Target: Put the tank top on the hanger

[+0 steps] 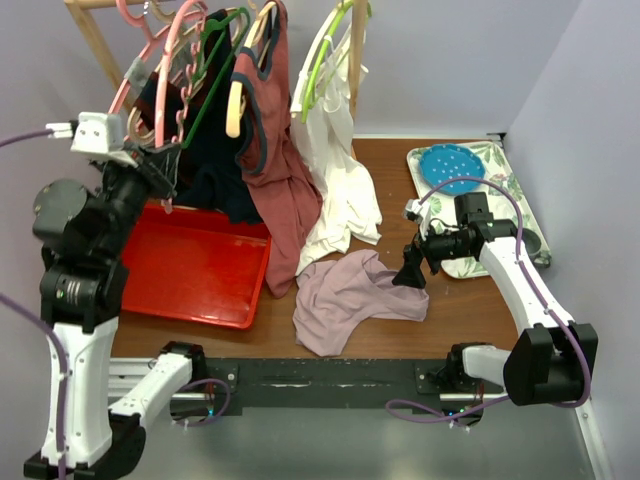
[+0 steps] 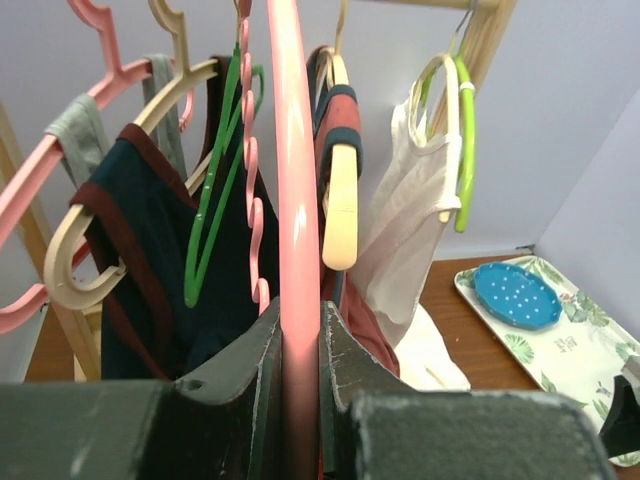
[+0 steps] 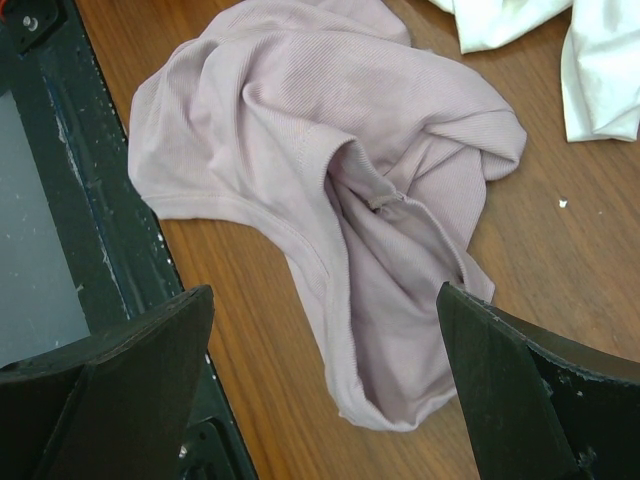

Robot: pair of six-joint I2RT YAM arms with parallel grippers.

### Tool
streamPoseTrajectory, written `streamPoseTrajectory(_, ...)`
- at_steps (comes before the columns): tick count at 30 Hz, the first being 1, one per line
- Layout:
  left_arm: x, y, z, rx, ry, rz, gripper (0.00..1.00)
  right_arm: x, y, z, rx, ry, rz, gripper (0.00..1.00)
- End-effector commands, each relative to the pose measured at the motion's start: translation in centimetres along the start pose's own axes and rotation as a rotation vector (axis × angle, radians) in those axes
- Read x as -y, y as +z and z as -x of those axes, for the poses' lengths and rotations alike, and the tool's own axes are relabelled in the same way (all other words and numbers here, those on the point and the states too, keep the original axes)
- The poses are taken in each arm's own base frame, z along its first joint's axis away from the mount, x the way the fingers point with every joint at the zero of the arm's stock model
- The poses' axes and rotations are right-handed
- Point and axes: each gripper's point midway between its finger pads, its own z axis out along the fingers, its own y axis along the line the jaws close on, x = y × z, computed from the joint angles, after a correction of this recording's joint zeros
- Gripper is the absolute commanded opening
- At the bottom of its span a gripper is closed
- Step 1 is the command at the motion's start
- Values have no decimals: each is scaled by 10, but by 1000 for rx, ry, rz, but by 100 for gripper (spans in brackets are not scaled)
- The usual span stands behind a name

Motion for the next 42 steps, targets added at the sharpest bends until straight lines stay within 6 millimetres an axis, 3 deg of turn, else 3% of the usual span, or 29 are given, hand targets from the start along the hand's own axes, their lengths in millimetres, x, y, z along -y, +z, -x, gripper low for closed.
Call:
streamPoseTrajectory(1, 7, -28, 44, 157, -16, -6, 0, -1, -2, 10, 29, -21, 17, 99)
streamPoseTrajectory(6, 25, -49, 65, 210, -48, -78, 0, 0, -2, 9, 27, -21, 15, 99)
streamPoseTrajectory(11, 39, -55, 75, 224, -74, -140, 0, 1, -3, 9, 27, -17, 10, 99)
streamPoseTrajectory(18, 77, -53, 65, 168, -124, -357, 0, 1, -3, 8, 26, -16, 10, 99)
streamPoseTrajectory(21, 88, -42, 52, 125, -165, -428, 0, 2, -3, 8, 25, -17, 9, 99)
streamPoseTrajectory(26, 92, -3, 23, 23, -203, -446, 0, 2, -3, 8, 24, -15, 6, 99)
streamPoseTrajectory(31, 68, 36, 10, -6, -178, -292, 0, 3, -3, 8, 25, -13, 4, 99)
streamPoseTrajectory(40, 75, 87, -26, -87, -168, -243, 0, 3, -3, 7, 23, -9, 7, 99)
streamPoseTrajectory(42, 72, 94, -25, -71, -168, -212, 0, 4, -3, 7, 24, -11, 5, 99)
